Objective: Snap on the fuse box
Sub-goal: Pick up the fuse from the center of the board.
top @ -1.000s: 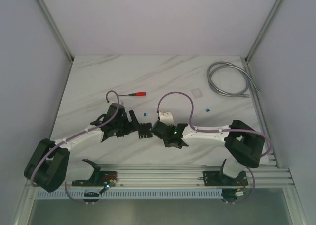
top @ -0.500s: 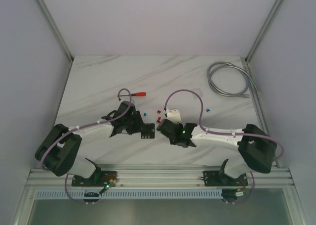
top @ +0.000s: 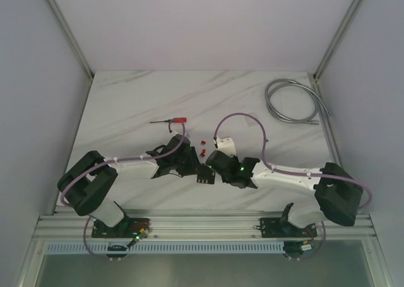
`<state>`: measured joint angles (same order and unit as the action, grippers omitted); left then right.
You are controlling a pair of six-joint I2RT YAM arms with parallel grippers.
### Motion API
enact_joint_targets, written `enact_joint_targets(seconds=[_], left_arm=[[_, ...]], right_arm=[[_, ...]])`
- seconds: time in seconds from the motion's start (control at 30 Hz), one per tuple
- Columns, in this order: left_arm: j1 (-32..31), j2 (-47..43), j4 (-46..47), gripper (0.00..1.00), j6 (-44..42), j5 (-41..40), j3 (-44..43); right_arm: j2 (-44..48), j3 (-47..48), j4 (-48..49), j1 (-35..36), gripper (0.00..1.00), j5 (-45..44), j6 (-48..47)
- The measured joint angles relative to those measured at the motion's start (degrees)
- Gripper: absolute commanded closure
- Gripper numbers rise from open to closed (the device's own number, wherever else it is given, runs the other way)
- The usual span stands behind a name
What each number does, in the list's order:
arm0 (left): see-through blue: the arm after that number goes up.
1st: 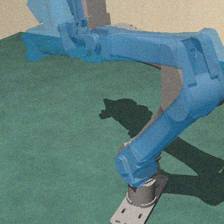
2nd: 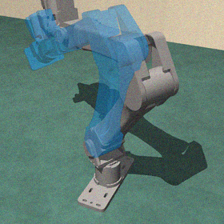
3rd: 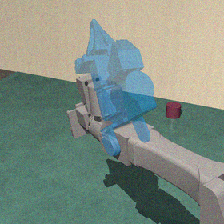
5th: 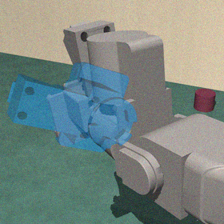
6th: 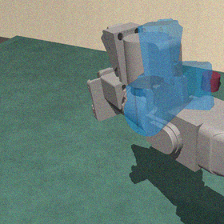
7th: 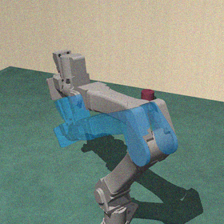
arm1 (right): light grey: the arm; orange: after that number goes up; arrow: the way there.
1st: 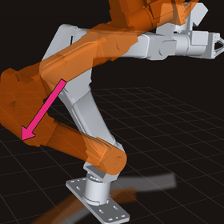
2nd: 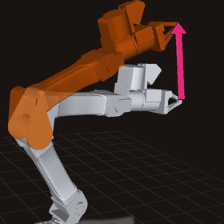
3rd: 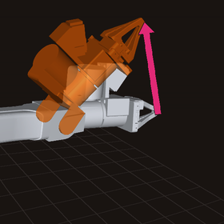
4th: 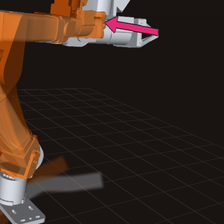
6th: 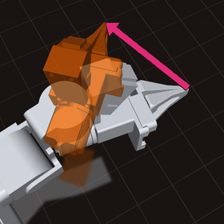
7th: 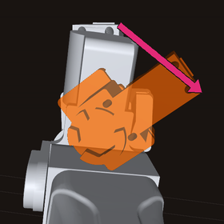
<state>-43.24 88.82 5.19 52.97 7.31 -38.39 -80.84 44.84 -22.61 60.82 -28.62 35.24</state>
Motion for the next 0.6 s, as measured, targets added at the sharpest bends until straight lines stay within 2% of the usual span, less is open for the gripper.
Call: enact_joint_targets(seconds=[0.27, 0.47, 0.6], left_arm=[[-2.16, 0.26, 8.63, 0.5, 10.32, 2.23, 4.28], [-3.89, -0.04, 13.66, 0.37, 15.72, 3.02, 6.54], [-3.32, -3.85, 13.16, 0.34, 15.89, 2.93, 7.08]], right_arm=[[6.16, -4.39, 5.05, -3.13, 0.72, 1.66, -7.52], [8.57, -6.19, 10.71, -6.14, 0.72, 5.9, -14.62], [9.46, -6.86, 14.05, -7.06, 0.72, 9.09, -19.45]])
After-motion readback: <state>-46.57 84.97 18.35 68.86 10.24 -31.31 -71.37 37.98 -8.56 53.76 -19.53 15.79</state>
